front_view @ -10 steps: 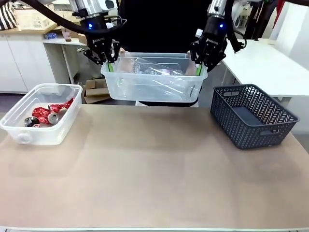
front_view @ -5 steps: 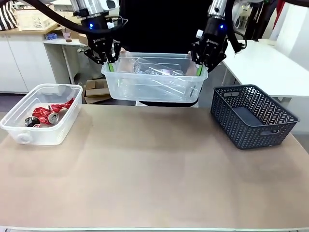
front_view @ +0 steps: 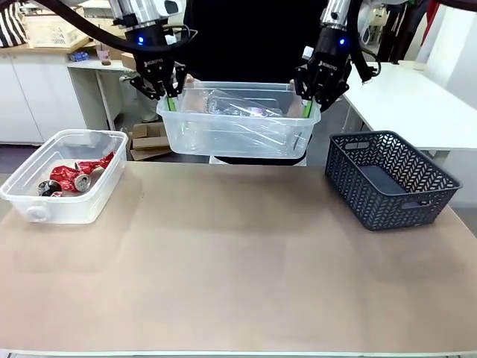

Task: Sort the waste into each basket.
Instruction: Release the Organizing box you were holding.

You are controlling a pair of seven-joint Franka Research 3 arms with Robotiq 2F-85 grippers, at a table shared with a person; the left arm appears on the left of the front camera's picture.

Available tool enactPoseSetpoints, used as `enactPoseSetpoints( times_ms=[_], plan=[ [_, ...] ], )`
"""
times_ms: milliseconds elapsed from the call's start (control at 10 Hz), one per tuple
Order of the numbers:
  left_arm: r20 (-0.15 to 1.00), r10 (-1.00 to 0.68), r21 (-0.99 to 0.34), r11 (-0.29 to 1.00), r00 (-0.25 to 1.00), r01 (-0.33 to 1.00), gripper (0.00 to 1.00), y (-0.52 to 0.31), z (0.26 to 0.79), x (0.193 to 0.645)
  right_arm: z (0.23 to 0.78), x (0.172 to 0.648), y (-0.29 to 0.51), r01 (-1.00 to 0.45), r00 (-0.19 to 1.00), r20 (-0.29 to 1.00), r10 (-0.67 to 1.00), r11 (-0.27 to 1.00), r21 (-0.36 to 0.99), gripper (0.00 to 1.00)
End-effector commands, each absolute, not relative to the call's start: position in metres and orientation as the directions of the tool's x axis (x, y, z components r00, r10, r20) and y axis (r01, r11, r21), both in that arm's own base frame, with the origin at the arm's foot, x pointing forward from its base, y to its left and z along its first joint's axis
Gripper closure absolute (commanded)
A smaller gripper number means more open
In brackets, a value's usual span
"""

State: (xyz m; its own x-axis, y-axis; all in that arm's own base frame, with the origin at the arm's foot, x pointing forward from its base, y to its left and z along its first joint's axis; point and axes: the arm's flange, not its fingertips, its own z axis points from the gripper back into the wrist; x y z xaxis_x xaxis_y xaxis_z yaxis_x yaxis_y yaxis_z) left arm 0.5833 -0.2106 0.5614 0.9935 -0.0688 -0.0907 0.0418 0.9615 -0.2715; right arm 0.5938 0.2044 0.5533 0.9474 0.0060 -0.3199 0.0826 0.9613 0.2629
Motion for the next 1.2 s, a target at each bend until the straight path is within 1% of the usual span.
enactPoseSetpoints(
  times_ms=[0, 200, 300, 400, 500, 600, 800, 900, 1000, 1100],
  plan=[
    [-0.083, -0.064, -0.263, 0.964, 0.995, 0.04, 0.96, -0.208, 0.562, 0.582, 0.556, 0.592, 0.205, 0.077, 0.948, -0.318, 0.013, 0.96, 0.268, 0.96],
    [-0.083, -0.064, -0.263, 0.964, 0.995, 0.04, 0.96, -0.208, 0.562, 0.582, 0.556, 0.592, 0.205, 0.077, 0.948, -0.318, 0.013, 0.96, 0.268, 0.96],
    [-0.091, -0.069, -0.271, 0.962, 0.993, 0.042, 0.82, -0.211, 0.561, 0.583, 0.553, 0.594, 0.204, 0.083, 0.947, -0.32, 0.006, 0.961, 0.263, 0.73],
    [-0.102, -0.09, -0.235, 0.97, 0.991, 0.064, 0.37, -0.213, 0.562, 0.578, 0.559, 0.592, 0.21, 0.028, 0.963, -0.267, 0.046, 0.963, 0.267, 0.38],
    [-0.105, -0.104, -0.241, 0.967, 0.989, 0.076, 0.24, -0.211, 0.565, 0.573, 0.564, 0.59, 0.208, 0.053, 0.971, -0.237, 0.007, 0.968, 0.245, 0.15],
    [-0.104, -0.092, -0.24, 0.969, 0.99, 0.065, 0.0, -0.209, 0.567, 0.572, 0.567, 0.588, 0.206, 0.053, 0.975, -0.222, 0.004, 0.967, 0.25, 0.0],
    [-0.116, -0.107, -0.255, 0.964, 0.987, 0.075, 0.0, -0.207, 0.566, 0.574, 0.564, 0.587, 0.206, 0.064, 0.977, -0.212, -0.011, 0.967, 0.247, 0.0],
    [-0.109, -0.107, -0.256, 0.964, 0.988, 0.076, 0.03, -0.206, 0.568, 0.57, 0.567, 0.584, 0.204, 0.059, 0.98, -0.197, -0.008, 0.965, 0.255, 0.05],
    [-0.091, -0.125, -0.271, 0.958, 0.988, 0.096, 0.0, -0.203, 0.573, 0.564, 0.572, 0.581, 0.202, 0.052, 0.986, -0.168, -0.009, 0.966, 0.253, 0.0],
    [-0.078, -0.128, -0.279, 0.955, 0.989, 0.102, 0.0, -0.201, 0.575, 0.56, 0.573, 0.581, 0.202, 0.048, 0.986, -0.165, -0.006, 0.966, 0.252, 0.0]
  ],
)
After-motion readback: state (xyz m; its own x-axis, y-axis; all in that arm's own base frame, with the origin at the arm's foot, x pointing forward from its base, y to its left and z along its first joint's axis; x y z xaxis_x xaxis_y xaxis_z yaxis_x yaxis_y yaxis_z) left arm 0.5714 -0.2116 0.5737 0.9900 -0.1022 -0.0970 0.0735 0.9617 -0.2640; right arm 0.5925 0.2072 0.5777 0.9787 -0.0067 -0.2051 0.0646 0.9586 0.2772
